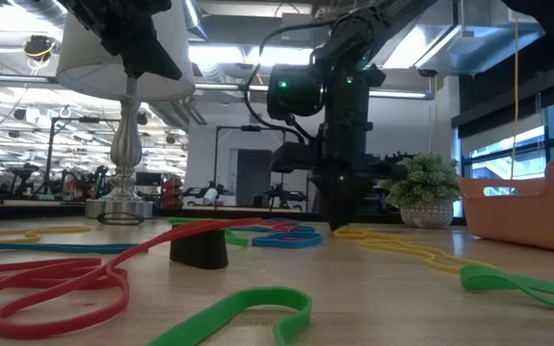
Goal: Pick and place rubber bands into bin
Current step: Put the yellow rubber band into the orange bin, then put the black rubber band into the orange bin
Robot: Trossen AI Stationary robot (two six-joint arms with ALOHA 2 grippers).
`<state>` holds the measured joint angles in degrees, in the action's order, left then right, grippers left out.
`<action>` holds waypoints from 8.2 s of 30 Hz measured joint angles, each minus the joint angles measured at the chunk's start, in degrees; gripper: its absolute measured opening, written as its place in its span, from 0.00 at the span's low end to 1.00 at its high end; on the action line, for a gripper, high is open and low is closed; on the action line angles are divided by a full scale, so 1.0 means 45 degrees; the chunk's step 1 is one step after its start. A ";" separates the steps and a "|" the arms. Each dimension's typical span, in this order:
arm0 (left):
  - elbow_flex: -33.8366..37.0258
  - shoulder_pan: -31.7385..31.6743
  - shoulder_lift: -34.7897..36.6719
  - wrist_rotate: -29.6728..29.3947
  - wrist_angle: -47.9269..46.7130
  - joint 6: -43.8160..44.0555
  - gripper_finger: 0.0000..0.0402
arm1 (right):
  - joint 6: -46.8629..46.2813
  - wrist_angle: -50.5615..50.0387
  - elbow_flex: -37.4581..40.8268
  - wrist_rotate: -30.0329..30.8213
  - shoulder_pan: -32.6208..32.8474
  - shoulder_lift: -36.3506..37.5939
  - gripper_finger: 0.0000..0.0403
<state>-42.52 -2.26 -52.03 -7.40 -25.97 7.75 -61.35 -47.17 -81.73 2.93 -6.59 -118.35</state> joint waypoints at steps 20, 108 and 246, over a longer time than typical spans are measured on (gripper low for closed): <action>0.0000 0.0000 -0.0005 0.0040 0.0101 0.0007 0.01 | 0.1907 -0.1709 0.0000 0.1243 0.0550 0.4545 0.01; -0.2258 0.1047 -0.4113 -0.1465 -0.1021 0.2825 0.03 | 0.5121 0.0248 0.8451 0.6787 0.5569 1.9350 0.23; -0.8028 -0.1938 -0.4558 0.1628 -0.3326 -0.1305 0.15 | 0.2949 -0.1120 0.4358 0.6754 0.3089 1.3183 0.00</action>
<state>-78.65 -10.98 -72.54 -0.08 -40.94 1.87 -48.08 -52.21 -62.13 33.33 7.31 -59.03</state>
